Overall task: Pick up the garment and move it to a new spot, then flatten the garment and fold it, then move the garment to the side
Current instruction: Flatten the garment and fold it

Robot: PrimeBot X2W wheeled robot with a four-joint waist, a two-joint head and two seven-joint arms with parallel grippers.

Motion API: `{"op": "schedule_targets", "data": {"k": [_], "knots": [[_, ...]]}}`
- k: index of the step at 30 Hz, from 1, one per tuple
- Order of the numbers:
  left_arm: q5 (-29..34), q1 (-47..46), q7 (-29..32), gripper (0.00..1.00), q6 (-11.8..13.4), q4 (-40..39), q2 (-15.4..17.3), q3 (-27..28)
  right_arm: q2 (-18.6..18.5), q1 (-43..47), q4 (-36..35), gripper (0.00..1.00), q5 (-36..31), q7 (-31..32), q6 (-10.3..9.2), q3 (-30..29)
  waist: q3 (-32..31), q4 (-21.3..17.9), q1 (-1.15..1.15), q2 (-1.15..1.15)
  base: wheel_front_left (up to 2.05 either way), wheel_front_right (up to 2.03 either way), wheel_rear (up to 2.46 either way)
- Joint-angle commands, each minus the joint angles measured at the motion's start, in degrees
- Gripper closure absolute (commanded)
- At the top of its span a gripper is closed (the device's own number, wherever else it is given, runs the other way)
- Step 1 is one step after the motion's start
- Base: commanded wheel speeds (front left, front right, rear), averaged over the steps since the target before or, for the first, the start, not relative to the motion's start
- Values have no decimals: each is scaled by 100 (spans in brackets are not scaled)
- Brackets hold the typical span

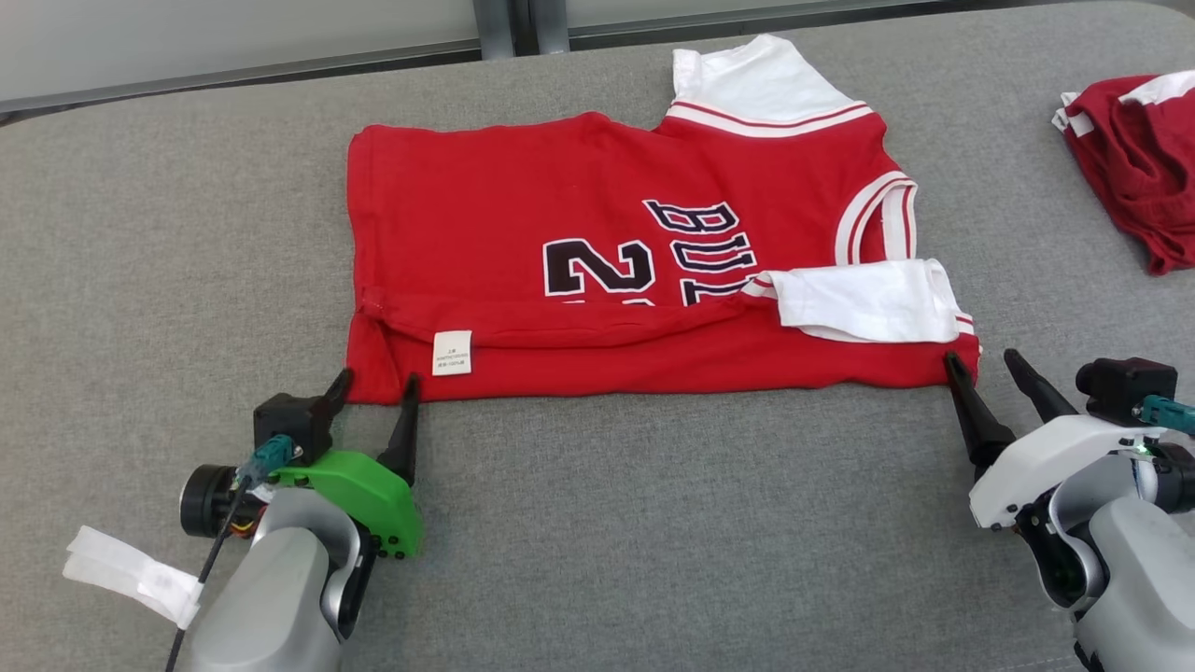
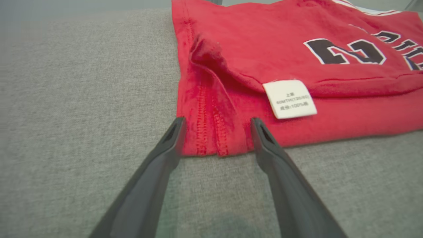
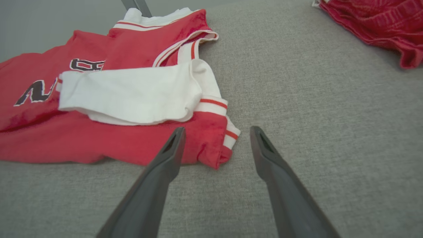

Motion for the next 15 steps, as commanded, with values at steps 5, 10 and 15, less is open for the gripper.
{"op": "schedule_targets", "data": {"k": [5,10,15], "knots": [[189,-310,-28,0,151,455,93,-40,91,-242,281,0,-84,-77,3,153,122,-48,0,0,0,0,0],[227,-435,-22,23,189,821,71,-88,181,-366,543,57,1,-102,3,285,152,-43,0,0,0,0,0],[65,-250,-35,100,58,458,8,133,248,-406,706,100,124,-308,2,375,98,-36,0,0,0,0,0]]}}
